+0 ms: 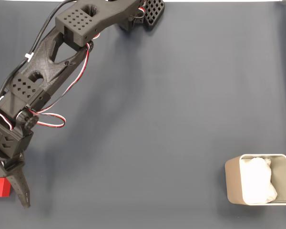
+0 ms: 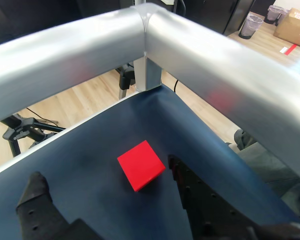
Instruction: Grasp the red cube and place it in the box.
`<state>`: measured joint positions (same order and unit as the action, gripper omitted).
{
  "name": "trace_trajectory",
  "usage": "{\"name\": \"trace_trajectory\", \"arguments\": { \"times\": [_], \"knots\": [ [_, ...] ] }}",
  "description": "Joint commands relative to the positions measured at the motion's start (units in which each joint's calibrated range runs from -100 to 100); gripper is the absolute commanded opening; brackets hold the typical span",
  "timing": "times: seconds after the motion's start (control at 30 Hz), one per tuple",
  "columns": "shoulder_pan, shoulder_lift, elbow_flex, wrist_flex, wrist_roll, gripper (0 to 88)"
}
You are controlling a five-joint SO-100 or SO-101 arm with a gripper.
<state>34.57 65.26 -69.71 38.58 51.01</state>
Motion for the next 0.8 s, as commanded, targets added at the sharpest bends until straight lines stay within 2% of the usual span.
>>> {"name": "trace_trajectory", "arguments": {
  "times": [0.0, 0.77],
  "knots": [
    [0.0, -0.3, -3.8, -1.8, -0.5, 52.5],
    [0.4, 4.0, -3.7, -5.7, 0.1, 52.7]
  ]
}}
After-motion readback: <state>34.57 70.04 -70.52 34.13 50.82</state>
